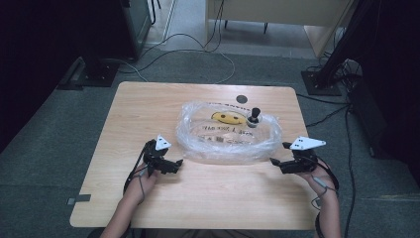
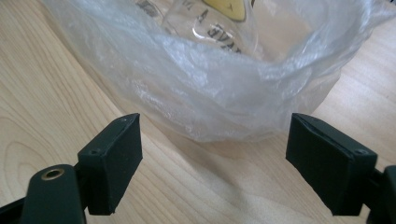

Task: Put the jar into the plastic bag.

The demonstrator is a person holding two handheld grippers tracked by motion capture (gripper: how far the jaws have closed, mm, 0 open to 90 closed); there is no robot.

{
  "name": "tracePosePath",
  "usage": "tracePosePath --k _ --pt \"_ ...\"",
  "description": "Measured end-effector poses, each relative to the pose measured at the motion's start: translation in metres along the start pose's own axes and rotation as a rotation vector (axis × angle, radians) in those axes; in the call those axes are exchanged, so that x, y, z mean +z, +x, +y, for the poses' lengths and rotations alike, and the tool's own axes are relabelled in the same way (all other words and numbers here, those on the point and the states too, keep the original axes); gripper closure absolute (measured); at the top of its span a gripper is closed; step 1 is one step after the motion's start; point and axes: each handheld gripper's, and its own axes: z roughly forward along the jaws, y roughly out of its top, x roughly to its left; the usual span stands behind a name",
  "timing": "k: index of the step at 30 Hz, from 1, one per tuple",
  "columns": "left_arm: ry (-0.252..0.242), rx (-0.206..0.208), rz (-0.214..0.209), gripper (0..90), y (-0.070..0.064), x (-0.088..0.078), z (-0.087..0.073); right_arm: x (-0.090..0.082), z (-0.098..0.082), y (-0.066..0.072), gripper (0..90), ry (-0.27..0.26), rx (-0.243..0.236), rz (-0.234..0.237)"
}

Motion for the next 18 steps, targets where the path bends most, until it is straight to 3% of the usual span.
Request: tracePosePath --k 18 --pt "0.000 0.000 0.000 0.0 0.000 0.000 0.000 0.020 -0.011 -0.001 18.0 0.055 -0.001 0.007"
